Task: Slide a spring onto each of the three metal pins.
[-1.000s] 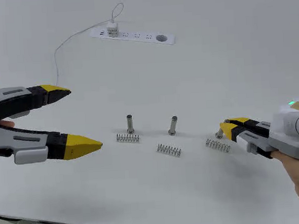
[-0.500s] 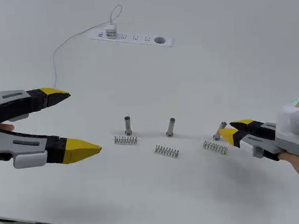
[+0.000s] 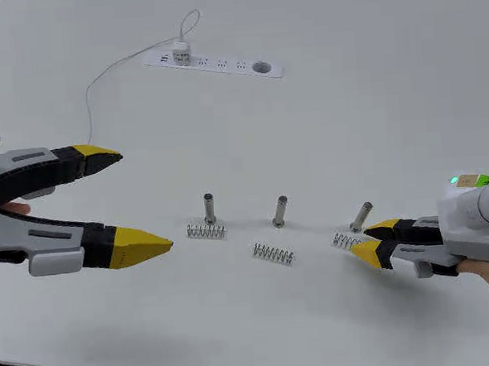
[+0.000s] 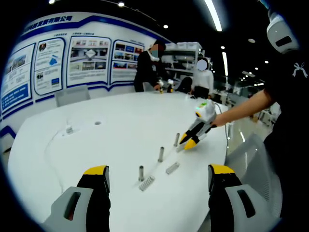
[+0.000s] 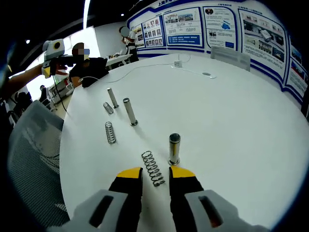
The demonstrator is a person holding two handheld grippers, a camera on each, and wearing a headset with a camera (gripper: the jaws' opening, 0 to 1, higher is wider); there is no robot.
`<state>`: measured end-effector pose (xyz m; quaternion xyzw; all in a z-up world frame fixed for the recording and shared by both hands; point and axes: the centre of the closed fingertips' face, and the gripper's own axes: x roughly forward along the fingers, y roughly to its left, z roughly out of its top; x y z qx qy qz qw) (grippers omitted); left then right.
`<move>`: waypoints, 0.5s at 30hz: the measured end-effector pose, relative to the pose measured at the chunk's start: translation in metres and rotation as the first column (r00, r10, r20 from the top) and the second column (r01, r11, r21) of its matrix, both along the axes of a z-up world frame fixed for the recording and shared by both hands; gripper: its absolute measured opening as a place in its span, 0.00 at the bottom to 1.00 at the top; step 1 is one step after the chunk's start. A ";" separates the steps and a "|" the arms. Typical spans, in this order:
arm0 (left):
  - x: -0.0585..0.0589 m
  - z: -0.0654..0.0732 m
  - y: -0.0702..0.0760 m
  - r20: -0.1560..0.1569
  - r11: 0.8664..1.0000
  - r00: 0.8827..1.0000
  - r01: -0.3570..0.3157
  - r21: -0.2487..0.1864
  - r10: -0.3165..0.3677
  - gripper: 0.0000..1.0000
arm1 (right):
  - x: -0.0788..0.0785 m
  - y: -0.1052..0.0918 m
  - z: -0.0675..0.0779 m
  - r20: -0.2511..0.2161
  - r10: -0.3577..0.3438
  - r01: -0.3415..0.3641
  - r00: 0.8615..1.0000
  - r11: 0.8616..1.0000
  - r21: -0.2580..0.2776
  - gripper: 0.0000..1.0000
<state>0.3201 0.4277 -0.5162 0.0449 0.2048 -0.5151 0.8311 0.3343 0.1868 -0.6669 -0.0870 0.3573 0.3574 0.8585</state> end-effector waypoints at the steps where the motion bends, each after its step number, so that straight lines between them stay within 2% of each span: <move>1: 0.000 0.001 0.000 -0.001 1.000 1.000 -0.002 -0.004 0.002 0.86 | -0.001 0.001 -0.002 -0.008 0.012 -0.012 1.000 1.000 -0.005 0.22; 7: 0.000 0.000 0.004 -0.003 1.000 1.000 -0.012 0.003 0.012 0.86 | -0.004 -0.001 -0.007 -0.021 0.041 -0.041 0.999 0.999 -0.030 0.19; 10: 0.000 0.000 0.005 -0.004 1.000 1.000 -0.009 0.006 0.009 0.86 | -0.002 -0.001 -0.006 -0.020 0.040 -0.041 0.999 0.999 -0.022 0.18; 15: 0.002 -0.001 0.005 -0.006 1.000 1.000 -0.015 0.001 0.015 0.85 | -0.004 0.000 -0.006 -0.009 0.079 -0.080 0.997 0.996 -0.034 0.15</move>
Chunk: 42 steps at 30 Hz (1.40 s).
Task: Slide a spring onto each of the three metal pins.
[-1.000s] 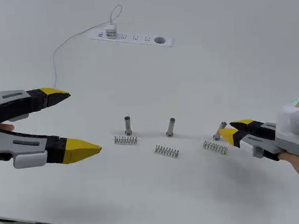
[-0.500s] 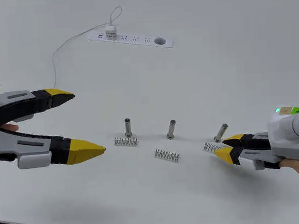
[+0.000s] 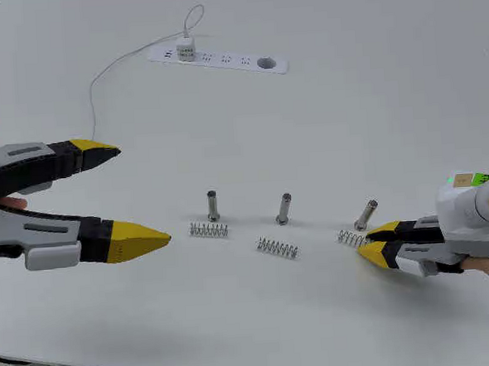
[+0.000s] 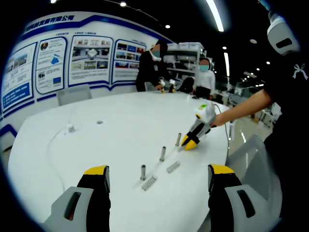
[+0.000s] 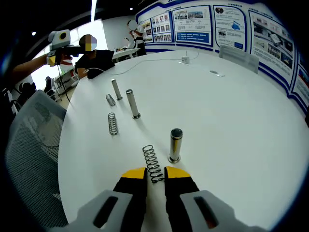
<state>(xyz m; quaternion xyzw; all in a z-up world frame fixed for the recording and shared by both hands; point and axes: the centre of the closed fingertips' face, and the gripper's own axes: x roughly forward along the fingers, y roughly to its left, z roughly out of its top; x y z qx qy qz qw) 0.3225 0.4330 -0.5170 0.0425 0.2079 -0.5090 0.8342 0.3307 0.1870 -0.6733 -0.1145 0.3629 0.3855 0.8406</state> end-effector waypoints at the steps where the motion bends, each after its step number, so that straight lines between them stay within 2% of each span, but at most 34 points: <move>1: 0.000 0.000 -0.001 -0.004 1.000 1.000 0.001 -0.004 -0.001 0.85 | 0.000 0.000 0.000 0.005 0.014 -0.014 1.000 1.000 -0.004 0.15; 5: 0.001 -0.001 -0.001 -0.007 1.000 1.000 -0.001 -0.007 0.001 0.85 | -0.003 0.002 0.000 0.015 0.050 -0.050 0.999 0.999 -0.020 0.13; 7: 0.001 -0.003 -0.001 -0.010 1.000 1.000 0.000 -0.006 0.000 0.85 | -0.006 0.003 0.000 0.030 0.091 -0.089 0.995 0.994 -0.056 0.12; 8: 0.001 -0.003 -0.002 -0.011 1.000 1.000 0.002 -0.005 -0.002 0.85 | -0.006 0.001 0.000 0.048 0.131 -0.126 0.990 0.988 -0.093 0.12; 22: -0.001 -0.003 -0.002 -0.008 1.000 1.000 0.005 -0.005 -0.005 0.85 | -0.007 -0.001 0.003 0.064 0.157 -0.147 0.986 0.979 -0.144 0.11; 30: -0.001 -0.005 -0.009 -0.010 1.000 1.000 0.016 -0.014 -0.016 0.84 | -0.008 -0.004 0.024 0.094 0.173 -0.158 0.980 0.976 -0.153 0.11; 39: -0.001 -0.002 -0.025 0.007 0.998 0.998 0.057 -0.025 -0.056 0.80 | -0.017 0.010 0.049 0.118 0.230 -0.211 0.966 0.965 -0.157 0.10; 42: -0.005 0.000 -0.031 -0.016 0.995 0.996 0.083 -0.053 -0.084 0.79 | -0.017 0.016 0.057 0.130 0.246 -0.224 0.961 0.961 -0.160 0.10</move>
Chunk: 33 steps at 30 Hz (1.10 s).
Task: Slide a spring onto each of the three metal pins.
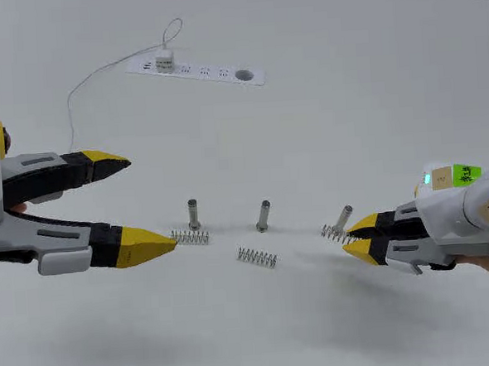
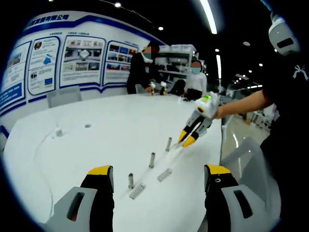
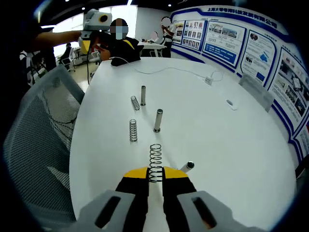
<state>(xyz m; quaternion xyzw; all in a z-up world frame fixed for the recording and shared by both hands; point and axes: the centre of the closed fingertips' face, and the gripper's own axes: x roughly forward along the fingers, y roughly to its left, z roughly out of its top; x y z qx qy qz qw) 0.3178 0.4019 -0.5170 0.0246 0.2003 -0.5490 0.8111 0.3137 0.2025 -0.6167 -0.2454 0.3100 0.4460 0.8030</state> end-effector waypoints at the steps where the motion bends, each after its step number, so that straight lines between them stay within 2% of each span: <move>1: 0.000 0.001 -0.001 0.005 1.000 1.000 0.003 -0.001 -0.003 0.77 | 0.000 0.003 0.004 0.007 0.008 -0.008 1.000 1.000 0.002 0.11; 6: 0.001 0.000 -0.008 0.022 1.000 0.999 0.025 0.003 -0.025 0.75 | -0.006 0.016 0.018 0.029 0.056 -0.056 0.998 0.998 -0.006 0.10; 9: 0.000 -0.004 -0.012 0.009 0.999 0.999 0.037 0.000 -0.037 0.72 | -0.008 0.023 0.027 0.039 0.078 -0.078 0.996 0.997 -0.007 0.10; 13: -0.005 -0.006 -0.020 0.019 0.998 0.998 0.059 0.002 -0.059 0.69 | -0.008 0.033 0.040 0.059 0.101 -0.102 0.993 0.995 0.003 0.11; 16: -0.004 -0.011 -0.025 0.028 0.997 0.997 0.073 0.023 -0.073 0.65 | -0.008 0.042 0.048 0.075 0.126 -0.127 0.989 0.992 0.002 0.11; 18: -0.002 -0.012 -0.027 0.031 0.997 0.997 0.069 0.027 -0.069 0.64 | -0.008 0.046 0.051 0.080 0.136 -0.136 0.987 0.991 0.001 0.11; 23: 0.000 -0.003 -0.038 0.062 0.996 0.994 0.085 0.001 -0.085 0.60 | -0.011 0.054 0.058 0.085 0.152 -0.154 0.985 0.988 0.014 0.11; 25: 0.000 -0.001 -0.041 0.064 0.996 0.993 0.095 0.002 -0.094 0.57 | -0.013 0.056 0.059 0.081 0.156 -0.158 0.984 0.987 0.020 0.11; 29: -0.005 0.001 -0.052 0.075 0.990 0.988 0.138 0.003 -0.138 0.54 | -0.017 0.062 0.064 0.082 0.175 -0.177 0.981 0.984 0.020 0.11; 33: -0.013 -0.004 -0.062 0.077 0.984 0.981 0.178 0.018 -0.179 0.53 | -0.021 0.071 0.070 0.087 0.199 -0.202 0.976 0.979 0.026 0.11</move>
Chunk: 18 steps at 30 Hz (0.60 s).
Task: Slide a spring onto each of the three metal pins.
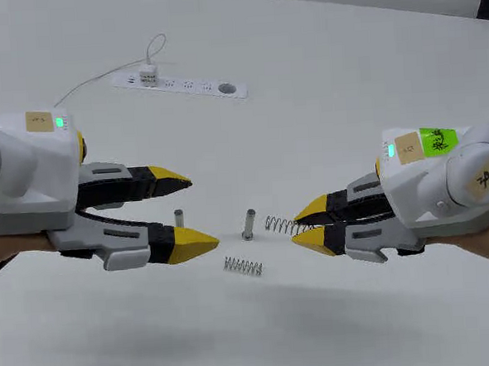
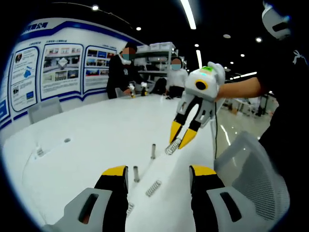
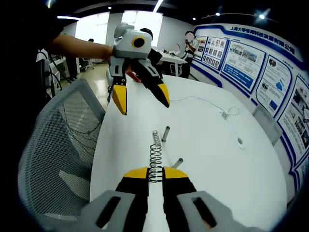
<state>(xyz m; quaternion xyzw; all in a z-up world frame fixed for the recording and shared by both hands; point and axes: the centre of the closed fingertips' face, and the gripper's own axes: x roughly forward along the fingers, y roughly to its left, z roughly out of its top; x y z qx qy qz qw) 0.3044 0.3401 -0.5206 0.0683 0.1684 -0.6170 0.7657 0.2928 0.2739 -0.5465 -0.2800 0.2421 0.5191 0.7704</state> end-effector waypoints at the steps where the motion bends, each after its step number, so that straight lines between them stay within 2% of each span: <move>1: -0.002 -0.001 -0.002 -0.001 1.000 1.000 0.007 0.000 -0.007 0.53 | -0.001 0.002 0.001 0.003 0.007 -0.007 1.000 1.000 0.000 0.11; 8: -0.016 -0.011 -0.014 0.023 0.997 0.998 0.064 0.033 -0.065 0.51 | -0.006 0.015 0.003 0.007 0.051 -0.051 0.999 0.999 -0.012 0.11; 18: -0.024 -0.007 -0.022 0.039 0.996 0.995 0.088 -0.001 -0.088 0.42 | -0.015 0.025 0.006 -0.003 0.091 -0.091 0.996 0.996 -0.020 0.11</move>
